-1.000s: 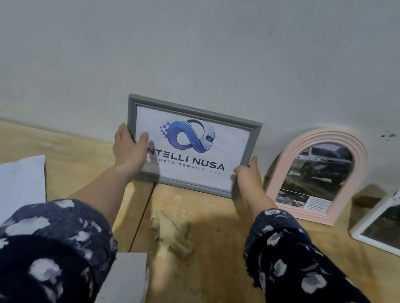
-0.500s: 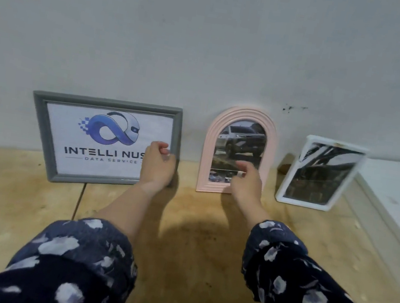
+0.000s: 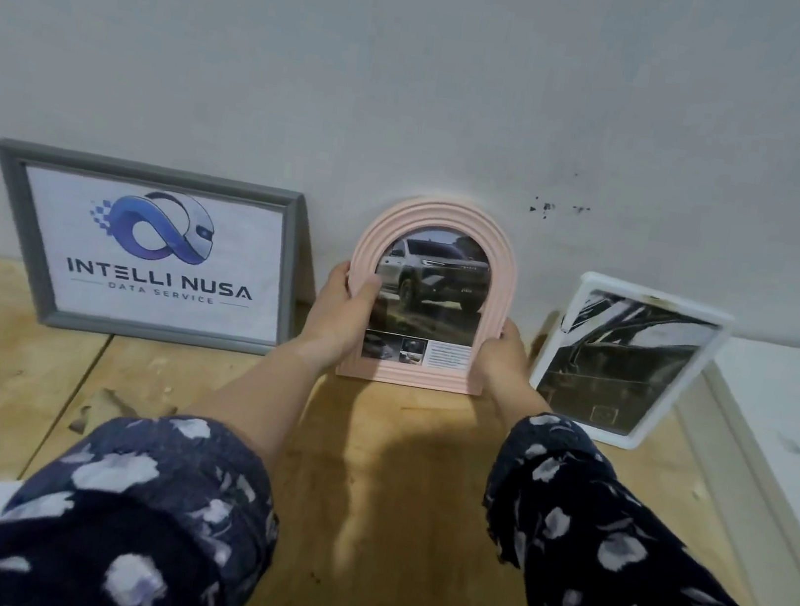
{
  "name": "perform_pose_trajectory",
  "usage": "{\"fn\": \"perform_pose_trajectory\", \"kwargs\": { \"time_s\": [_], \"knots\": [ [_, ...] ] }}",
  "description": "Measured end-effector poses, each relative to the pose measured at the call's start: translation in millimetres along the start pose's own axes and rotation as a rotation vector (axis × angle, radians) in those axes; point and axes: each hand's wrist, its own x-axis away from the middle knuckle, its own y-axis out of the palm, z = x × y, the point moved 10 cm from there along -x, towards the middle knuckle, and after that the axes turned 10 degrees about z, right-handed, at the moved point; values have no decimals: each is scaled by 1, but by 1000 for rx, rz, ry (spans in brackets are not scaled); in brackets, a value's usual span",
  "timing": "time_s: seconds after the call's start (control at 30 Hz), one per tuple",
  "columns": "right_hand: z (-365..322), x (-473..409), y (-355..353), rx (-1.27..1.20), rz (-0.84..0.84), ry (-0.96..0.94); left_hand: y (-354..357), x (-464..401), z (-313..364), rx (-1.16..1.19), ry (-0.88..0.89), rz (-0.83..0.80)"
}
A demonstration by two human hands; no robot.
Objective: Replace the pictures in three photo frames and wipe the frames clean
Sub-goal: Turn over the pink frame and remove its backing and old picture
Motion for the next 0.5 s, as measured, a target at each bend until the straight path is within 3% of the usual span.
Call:
{"fn": "perform_pose_trajectory", "kwargs": {
  "time_s": [0.27, 0.5],
  "knots": [
    [-51, 18, -10, 2, 24, -260, -37, 8, -26, 68, -174, 135],
    [-120, 94, -9, 264, 116, -742, -106, 28, -18, 24, -140, 285]
  ]
}}
